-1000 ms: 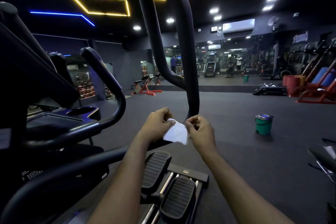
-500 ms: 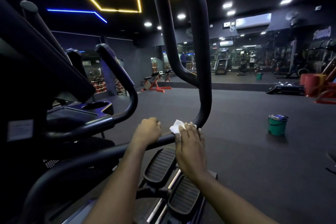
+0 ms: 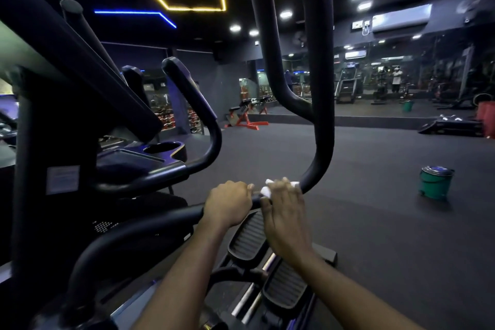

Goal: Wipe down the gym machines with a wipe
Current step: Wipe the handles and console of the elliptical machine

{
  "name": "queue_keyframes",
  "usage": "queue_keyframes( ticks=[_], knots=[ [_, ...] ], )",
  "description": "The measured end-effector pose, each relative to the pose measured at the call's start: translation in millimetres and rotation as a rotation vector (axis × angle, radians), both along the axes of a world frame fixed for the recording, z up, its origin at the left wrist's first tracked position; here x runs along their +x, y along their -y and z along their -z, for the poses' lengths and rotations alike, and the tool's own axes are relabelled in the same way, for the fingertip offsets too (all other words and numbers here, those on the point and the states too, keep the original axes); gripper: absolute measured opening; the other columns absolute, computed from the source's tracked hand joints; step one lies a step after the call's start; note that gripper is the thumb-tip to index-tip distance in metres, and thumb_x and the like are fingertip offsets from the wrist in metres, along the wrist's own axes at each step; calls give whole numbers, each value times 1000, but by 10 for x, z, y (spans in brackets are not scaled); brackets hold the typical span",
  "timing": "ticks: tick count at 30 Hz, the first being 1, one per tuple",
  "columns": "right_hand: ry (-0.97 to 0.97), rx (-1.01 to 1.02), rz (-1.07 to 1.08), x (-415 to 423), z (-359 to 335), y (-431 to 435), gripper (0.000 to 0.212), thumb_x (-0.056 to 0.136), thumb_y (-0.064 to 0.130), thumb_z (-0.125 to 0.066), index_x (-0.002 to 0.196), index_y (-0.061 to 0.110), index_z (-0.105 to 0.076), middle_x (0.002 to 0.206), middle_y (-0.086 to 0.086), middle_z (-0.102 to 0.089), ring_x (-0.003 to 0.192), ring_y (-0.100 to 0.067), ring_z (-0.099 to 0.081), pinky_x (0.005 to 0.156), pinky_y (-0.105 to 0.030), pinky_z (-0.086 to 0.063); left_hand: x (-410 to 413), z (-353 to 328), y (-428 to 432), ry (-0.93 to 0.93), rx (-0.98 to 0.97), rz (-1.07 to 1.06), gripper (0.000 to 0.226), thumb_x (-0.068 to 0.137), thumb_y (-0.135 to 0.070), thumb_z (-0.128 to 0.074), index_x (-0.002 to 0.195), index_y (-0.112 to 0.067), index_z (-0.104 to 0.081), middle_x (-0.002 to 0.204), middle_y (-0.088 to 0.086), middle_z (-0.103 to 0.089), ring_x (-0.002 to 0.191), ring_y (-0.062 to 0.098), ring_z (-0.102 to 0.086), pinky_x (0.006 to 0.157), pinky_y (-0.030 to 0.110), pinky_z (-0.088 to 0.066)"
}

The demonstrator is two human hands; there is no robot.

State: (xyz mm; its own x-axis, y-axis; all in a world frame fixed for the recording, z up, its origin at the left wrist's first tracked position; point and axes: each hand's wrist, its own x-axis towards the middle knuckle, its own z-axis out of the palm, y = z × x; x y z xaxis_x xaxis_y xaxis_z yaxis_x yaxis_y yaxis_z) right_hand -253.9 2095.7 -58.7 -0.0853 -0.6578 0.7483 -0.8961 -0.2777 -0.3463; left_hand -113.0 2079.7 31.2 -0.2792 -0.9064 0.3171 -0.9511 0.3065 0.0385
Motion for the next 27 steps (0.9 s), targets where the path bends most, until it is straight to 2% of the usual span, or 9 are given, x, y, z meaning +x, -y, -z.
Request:
queue_keyframes(
  ticks=[3, 5, 8, 12, 14, 18, 23, 25, 27],
  knots=[
    [65, 30, 168, -148, -134, 111, 44, 107, 42, -24, 118, 17, -59, 128, -4, -57, 141, -27, -36, 123, -45, -17, 99, -14, -26, -11, 23, -68, 55, 107, -48, -25, 110, -14, -67, 114, 14, -68, 105, 37, -64, 90, 43, -47],
    [76, -10, 28, 38, -168, 81, 36, 106, 40, -30, 110, 16, -58, 115, -3, -57, 125, -28, -45, 121, -47, -22, 219, -32, -38, -3, 30, -143, 60, 106, -52, -23, 111, -13, -68, 116, 14, -68, 107, 36, -63, 90, 42, -46],
    [-80, -50, -173, 16, -112, 58, 45, 106, 47, -24, 114, 20, -59, 112, 1, -58, 113, -23, -49, 119, -45, -25, 332, -18, -83, 10, -7, -192, 61, 107, -51, -21, 109, -12, -69, 115, 16, -68, 107, 37, -63, 89, 42, -46],
    [11, 24, 31, -237, -228, 216, 46, 107, 48, -21, 96, 24, -59, 94, 5, -59, 101, -22, -54, 119, -38, -25, 344, 65, -120, 65, -140, -163, 65, 107, -49, -17, 99, -13, -70, 102, 14, -71, 96, 36, -66, 81, 41, -47],
    [94, 16, 45, 32, -236, 176, 43, 107, 46, -27, 97, 20, -61, 97, 1, -61, 103, -24, -54, 119, -42, -26, 371, 91, -92, 75, -158, -139, 63, 106, -46, -14, 106, -14, -68, 101, 12, -70, 94, 36, -65, 75, 42, -44],
    [-71, -104, -218, 238, -32, 41, 39, 106, 42, -33, 119, 17, -59, 120, -2, -57, 119, -25, -49, 118, -49, -25, 457, 61, -96, -76, -100, -142, 51, 107, -46, -25, 103, -18, -68, 101, 12, -68, 96, 36, -63, 78, 41, -45],
    [134, -140, 49, 36, -69, 175, 35, 106, 34, -34, 103, 14, -62, 103, -6, -60, 106, -33, -53, 121, -48, -24, 653, 52, -317, -114, -172, -241, 45, 105, -47, -35, 102, -19, -70, 97, 10, -71, 93, 35, -66, 79, 39, -47],
    [172, -129, 28, 388, -109, 126, 32, 106, 32, -38, 101, 13, -63, 101, -8, -61, 105, -33, -53, 120, -52, -25, 692, 50, -365, -137, -170, -228, 42, 105, -45, -36, 104, -19, -69, 98, 12, -72, 96, 37, -66, 81, 41, -48],
    [64, -165, -74, 799, -108, -27, 29, 105, 32, -39, 105, 16, -62, 105, -5, -62, 106, -30, -52, 118, -53, -27, 832, 48, -428, -172, -170, -211, 40, 105, -42, -37, 103, -17, -68, 100, 14, -72, 97, 38, -65, 82, 41, -48]
  ],
)
